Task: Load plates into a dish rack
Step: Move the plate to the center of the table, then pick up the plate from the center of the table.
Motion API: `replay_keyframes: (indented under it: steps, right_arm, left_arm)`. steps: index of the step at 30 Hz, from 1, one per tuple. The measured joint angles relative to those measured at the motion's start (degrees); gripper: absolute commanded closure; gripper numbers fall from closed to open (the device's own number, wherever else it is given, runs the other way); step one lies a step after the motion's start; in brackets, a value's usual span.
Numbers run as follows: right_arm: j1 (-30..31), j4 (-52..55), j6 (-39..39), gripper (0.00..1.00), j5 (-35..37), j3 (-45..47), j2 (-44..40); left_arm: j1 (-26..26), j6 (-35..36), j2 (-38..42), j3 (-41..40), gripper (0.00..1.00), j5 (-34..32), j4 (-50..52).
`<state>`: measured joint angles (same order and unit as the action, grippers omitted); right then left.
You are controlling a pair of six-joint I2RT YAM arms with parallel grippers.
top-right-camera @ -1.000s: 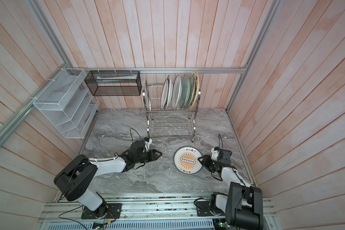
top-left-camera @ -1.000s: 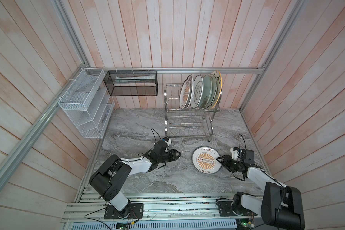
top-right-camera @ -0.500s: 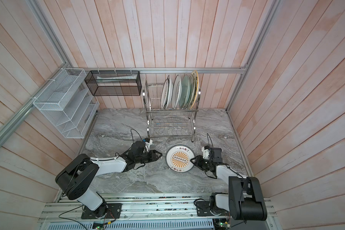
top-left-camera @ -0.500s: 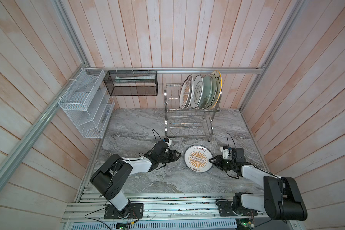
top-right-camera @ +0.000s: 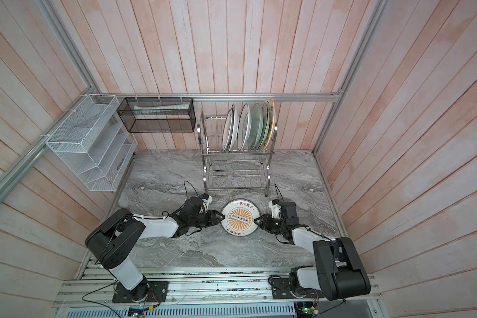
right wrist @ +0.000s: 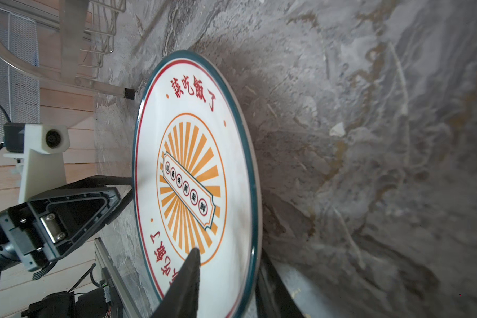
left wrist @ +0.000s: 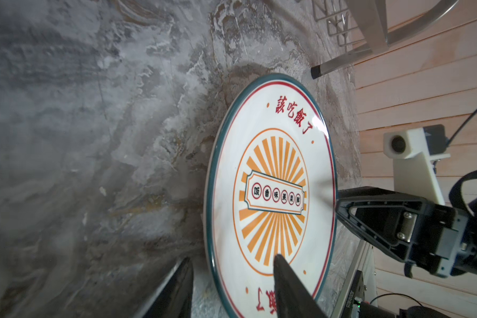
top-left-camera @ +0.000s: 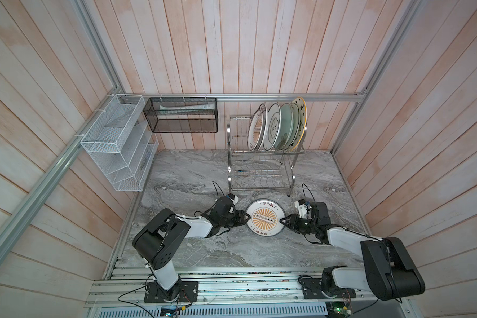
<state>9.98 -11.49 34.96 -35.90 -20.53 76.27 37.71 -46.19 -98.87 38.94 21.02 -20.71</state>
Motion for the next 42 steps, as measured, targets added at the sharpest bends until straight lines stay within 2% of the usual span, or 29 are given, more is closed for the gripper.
replay_keyframes:
  steps: [8,15,22,30,42]
  right_arm:
    - [0.13,-3.19,1.44,0.66,-0.09,0.0,1.09]
    - [0.17,-7.52,2.93,0.67,-1.33,0.7,3.85]
    - [0.48,-11.82,5.35,0.68,-2.14,2.43,4.76]
    - [1.2,-17.68,9.07,0.67,-2.45,4.87,6.4]
    - [1.57,-20.5,12.0,0.68,-1.64,5.62,7.32]
  left_arm:
    - [0.0,-0.17,-1.01,0.02,0.57,1.05,-0.35]
    - [0.0,-0.35,-1.42,0.07,0.65,1.29,-0.33]
    - [-0.02,-0.55,-2.84,0.5,0.76,1.79,-0.35]
    - [-0.35,-1.49,-3.23,1.09,0.93,2.73,-1.33]
    - [-0.66,-1.68,-3.23,1.57,0.99,3.74,-2.95]
